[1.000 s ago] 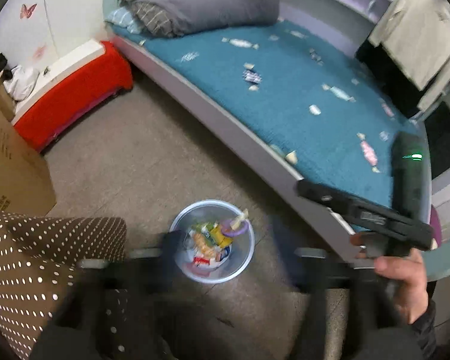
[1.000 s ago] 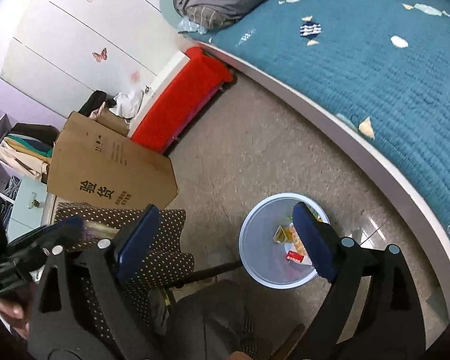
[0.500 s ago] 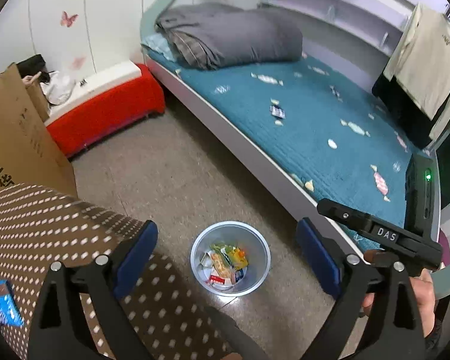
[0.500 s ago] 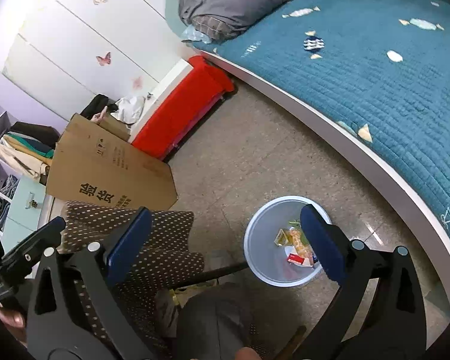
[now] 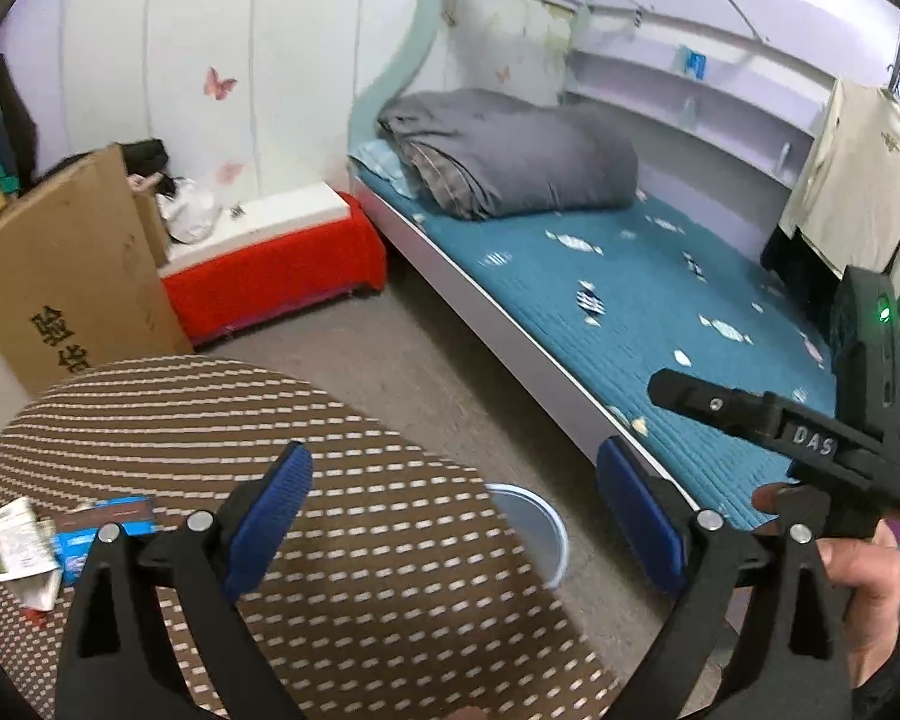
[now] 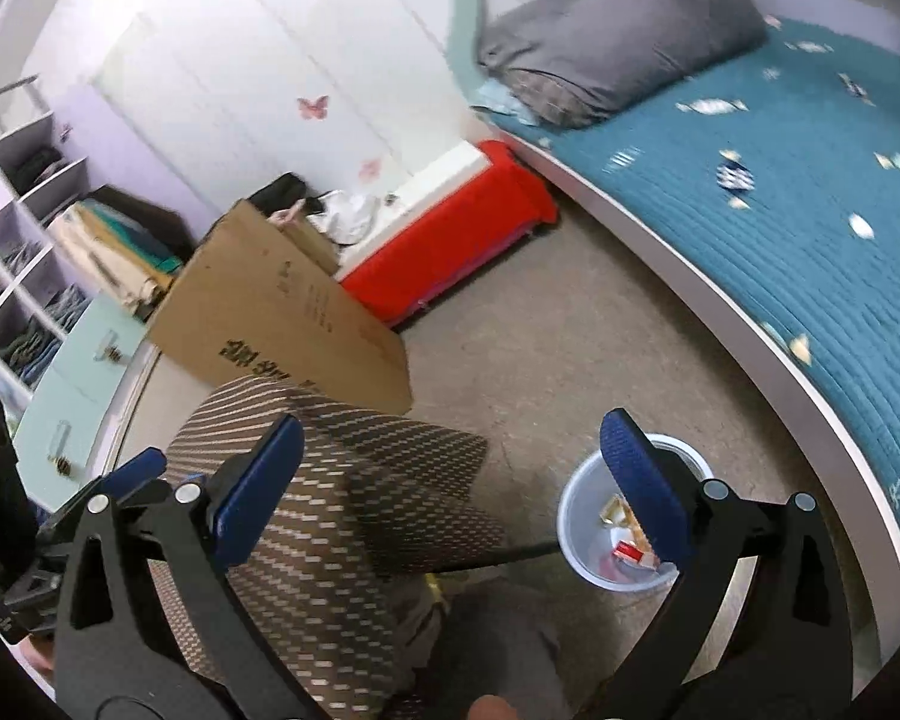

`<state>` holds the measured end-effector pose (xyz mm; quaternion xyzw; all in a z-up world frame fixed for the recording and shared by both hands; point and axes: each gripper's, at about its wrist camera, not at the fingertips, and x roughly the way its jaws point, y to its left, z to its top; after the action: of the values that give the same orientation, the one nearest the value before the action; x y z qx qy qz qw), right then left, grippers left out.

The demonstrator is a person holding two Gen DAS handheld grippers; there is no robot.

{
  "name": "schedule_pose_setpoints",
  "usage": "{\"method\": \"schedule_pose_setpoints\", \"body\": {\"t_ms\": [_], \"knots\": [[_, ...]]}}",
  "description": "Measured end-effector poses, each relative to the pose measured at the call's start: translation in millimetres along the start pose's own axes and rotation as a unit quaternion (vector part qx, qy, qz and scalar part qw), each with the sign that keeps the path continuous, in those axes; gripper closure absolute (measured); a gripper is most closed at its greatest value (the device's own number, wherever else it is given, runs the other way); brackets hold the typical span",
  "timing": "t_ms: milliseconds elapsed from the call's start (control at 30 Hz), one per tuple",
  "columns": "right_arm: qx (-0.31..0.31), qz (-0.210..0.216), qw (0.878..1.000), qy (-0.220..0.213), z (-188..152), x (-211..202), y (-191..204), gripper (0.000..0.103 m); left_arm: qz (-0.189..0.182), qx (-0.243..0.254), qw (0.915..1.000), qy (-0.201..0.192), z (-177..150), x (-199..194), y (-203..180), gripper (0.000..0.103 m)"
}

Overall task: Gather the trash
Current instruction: 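Move both open grippers back toward the white box and blue packet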

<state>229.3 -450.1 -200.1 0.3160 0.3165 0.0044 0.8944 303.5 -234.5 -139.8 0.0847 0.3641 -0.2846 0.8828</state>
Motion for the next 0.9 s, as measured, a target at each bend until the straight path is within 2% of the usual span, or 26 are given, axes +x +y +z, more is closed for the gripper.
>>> {"method": "schedule_pose_setpoints", "body": {"t_ms": [300, 467, 633, 800, 900], "knots": [[-0.093, 0.040, 0.995, 0.015, -9.2, 11.1, 89.4, 0.006, 0.053, -0.048, 0.9967, -0.039, -24.0, -59.4, 72.1, 0.009], [-0.161, 0.061, 0.984, 0.040, -26.5, 34.4, 144.7, 0.006, 0.089, -0.085, 0.9911, -0.052, -49.3, -85.0, 118.5, 0.009], [-0.253, 0.079, 0.960, 0.092, -54.6, 69.8, 196.0, 0.006, 0.118, -0.126, 0.9836, -0.053, -76.4, -103.1, 167.7, 0.009], [-0.335, 0.061, 0.931, 0.128, -81.4, 112.1, 232.3, 0.006, 0.143, -0.173, 0.9735, -0.045, -102.8, -109.0, 220.5, 0.009], [-0.395, 0.044, 0.904, 0.156, -98.5, 142.1, 252.1, 0.006, 0.159, -0.189, 0.9683, -0.038, -111.0, -105.3, 243.2, 0.009]]}}
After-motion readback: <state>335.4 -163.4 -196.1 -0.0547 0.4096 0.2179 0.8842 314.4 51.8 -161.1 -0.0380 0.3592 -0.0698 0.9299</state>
